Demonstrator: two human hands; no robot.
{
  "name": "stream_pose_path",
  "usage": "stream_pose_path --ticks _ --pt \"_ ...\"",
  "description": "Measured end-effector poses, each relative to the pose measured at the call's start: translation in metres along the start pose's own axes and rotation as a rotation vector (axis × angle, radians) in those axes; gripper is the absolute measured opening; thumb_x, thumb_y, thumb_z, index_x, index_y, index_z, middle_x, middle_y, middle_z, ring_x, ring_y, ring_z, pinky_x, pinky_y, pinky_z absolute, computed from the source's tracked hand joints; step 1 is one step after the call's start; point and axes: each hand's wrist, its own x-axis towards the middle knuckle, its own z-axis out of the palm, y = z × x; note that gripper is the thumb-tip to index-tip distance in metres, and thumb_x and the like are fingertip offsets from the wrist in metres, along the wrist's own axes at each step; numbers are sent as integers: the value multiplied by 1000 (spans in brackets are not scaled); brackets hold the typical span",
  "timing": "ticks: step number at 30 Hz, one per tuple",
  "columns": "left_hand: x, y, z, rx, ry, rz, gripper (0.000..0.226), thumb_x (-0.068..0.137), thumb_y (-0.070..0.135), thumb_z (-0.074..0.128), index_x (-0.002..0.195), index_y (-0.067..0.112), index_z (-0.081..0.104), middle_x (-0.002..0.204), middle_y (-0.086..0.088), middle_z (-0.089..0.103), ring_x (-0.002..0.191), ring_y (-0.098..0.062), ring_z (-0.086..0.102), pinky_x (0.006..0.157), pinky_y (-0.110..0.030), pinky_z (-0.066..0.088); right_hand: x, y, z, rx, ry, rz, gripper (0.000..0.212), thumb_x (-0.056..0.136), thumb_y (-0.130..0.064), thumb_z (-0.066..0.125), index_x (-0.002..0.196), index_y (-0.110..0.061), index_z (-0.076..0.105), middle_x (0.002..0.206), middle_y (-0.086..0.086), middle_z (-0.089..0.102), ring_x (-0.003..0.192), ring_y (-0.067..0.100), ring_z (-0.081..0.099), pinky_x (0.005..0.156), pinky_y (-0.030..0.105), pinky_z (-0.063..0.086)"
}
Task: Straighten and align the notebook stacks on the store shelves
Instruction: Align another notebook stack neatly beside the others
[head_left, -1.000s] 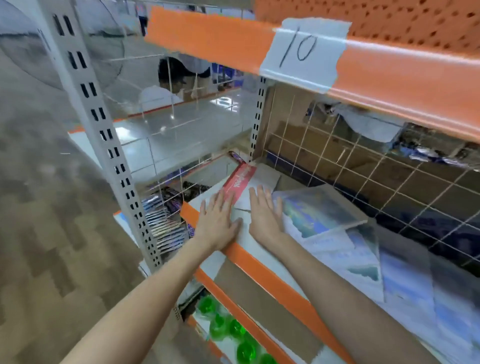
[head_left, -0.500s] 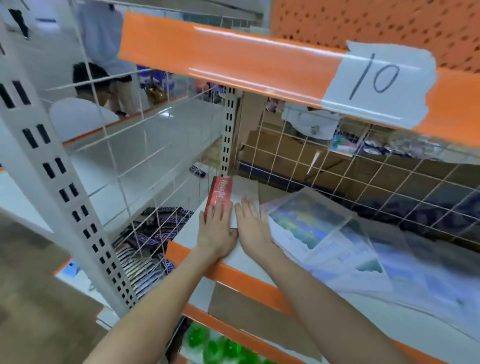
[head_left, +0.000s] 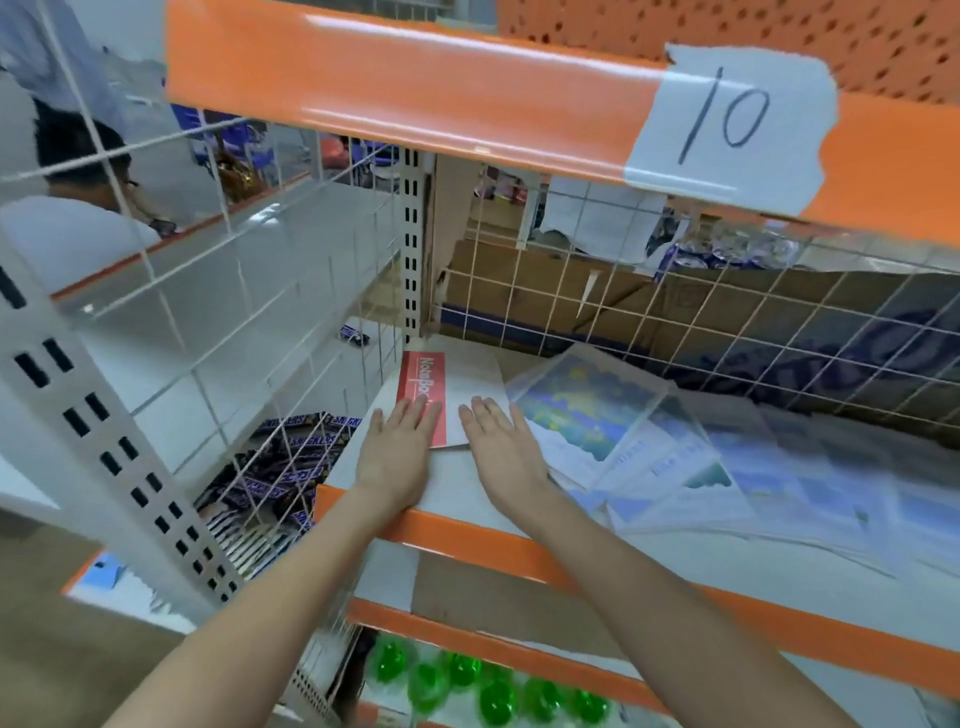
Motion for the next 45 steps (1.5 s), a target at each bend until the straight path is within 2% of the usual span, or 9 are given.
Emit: stream_pose_path --ticks 8,14,22,27,30,32,34,36,45 --pt "-16 21 -25 3 196 76 60 97 1 29 151 18 9 158 -5 10 145 -23 7 116 -36 1 -36 17 -23 67 142 3 60 95 1 25 151 -6 6 159 12 7 147 21 5 117 37 -2" --pt "-41 91 -61 -109 416 203 68 86 -13 37 148 11 20 156 -12 15 144 -29 12 117 -38 0 -95 68 -46 87 262 61 64 96 -3 36 151 -6 3 159 13 4 147 21 2 117 36 -4" --pt "-85 307 -64 -177 427 477 74 84 -15 37 149 12 14 157 -9 12 145 -25 8 117 -32 3 -273 212 -30 48 287 317 64 94 4 27 151 -7 -1 159 12 -1 147 21 -1 118 35 -5" --pt "-126 467 -70 -271 407 753 65 73 1 17 127 -7 51 130 -28 51 120 -48 48 102 -56 35 -409 308 -21 -2 281 539 64 94 -1 31 151 -7 3 159 12 3 147 21 3 118 37 -1" --pt "-150 550 -68 -279 440 898 47 75 -5 38 117 -10 60 118 -30 60 107 -50 57 89 -60 44 -486 351 -13 -31 301 657 60 96 -5 31 151 -7 8 159 13 10 147 21 7 116 35 -2" --pt "-164 603 -65 -293 427 998 48 73 -11 58 121 -7 57 123 -27 58 112 -47 55 95 -60 41 -534 377 -6 -41 296 752 57 97 -6 26 151 -7 8 159 12 9 147 20 7 116 34 0" --pt "-175 649 -61 -248 383 1062 54 88 -2 48 140 4 39 146 -15 39 135 -33 35 114 -45 19 -575 400 0 -45 293 835 57 97 -5 25 151 -8 7 159 12 9 147 20 7 116 34 0" --pt "-178 693 -55 -204 340 1092 56 96 11 37 149 16 19 156 -1 20 144 -18 14 115 -32 -1 -608 420 6 -34 299 911 58 97 -3 26 151 -8 7 159 12 8 147 21 7 115 32 -2" --pt "-180 868 -43 -174 346 1220 61 94 6 35 150 19 14 156 2 18 144 -15 11 115 -31 -5 -707 539 28 -24 297 1088 57 98 0 26 151 -7 6 159 12 7 147 19 6 115 29 -3"
